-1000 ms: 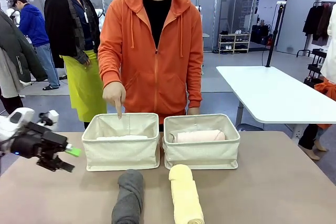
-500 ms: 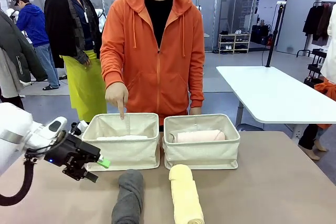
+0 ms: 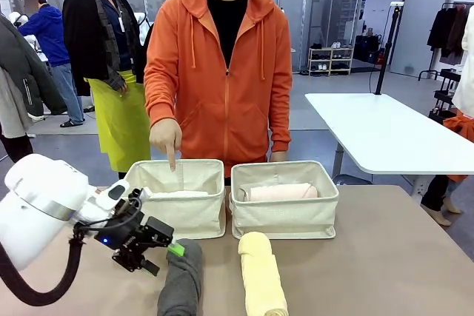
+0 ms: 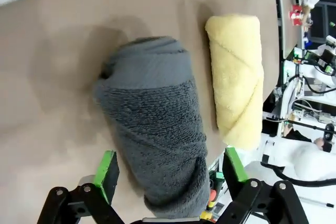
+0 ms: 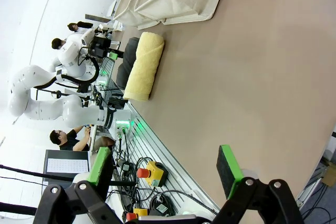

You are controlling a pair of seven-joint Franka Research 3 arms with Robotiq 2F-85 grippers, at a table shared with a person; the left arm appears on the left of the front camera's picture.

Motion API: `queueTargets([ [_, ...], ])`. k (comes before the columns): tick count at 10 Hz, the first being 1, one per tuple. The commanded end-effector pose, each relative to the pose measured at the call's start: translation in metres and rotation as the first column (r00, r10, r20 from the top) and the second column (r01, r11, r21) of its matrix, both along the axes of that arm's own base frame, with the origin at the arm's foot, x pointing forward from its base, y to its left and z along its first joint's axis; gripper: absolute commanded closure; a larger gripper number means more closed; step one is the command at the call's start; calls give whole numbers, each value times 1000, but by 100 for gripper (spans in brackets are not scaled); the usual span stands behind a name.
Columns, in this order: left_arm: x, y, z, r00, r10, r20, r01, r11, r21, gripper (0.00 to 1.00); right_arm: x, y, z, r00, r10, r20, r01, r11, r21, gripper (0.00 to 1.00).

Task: Divide the towels into two baskets.
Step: Pick up one hotel-folded towel from the bottom of the table and place it in the Fabric basket indicated by the person.

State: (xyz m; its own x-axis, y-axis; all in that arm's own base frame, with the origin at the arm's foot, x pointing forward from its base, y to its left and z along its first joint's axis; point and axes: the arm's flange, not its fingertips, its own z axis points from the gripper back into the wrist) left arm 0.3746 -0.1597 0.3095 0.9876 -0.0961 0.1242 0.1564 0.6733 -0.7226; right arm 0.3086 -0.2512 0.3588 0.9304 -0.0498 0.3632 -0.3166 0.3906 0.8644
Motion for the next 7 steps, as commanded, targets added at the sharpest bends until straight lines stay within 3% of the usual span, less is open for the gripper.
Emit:
queueTargets([
  [1, -37, -1, -11, 1000, 19, -4, -19, 999, 27, 0, -4, 1, 2, 1000, 11, -9, -11, 1000, -4, 0],
  [7, -50, -24, -18, 997, 11, 77, -16, 998, 55, 0, -4, 1, 2, 1000, 11, -9, -11, 1000, -4, 0],
])
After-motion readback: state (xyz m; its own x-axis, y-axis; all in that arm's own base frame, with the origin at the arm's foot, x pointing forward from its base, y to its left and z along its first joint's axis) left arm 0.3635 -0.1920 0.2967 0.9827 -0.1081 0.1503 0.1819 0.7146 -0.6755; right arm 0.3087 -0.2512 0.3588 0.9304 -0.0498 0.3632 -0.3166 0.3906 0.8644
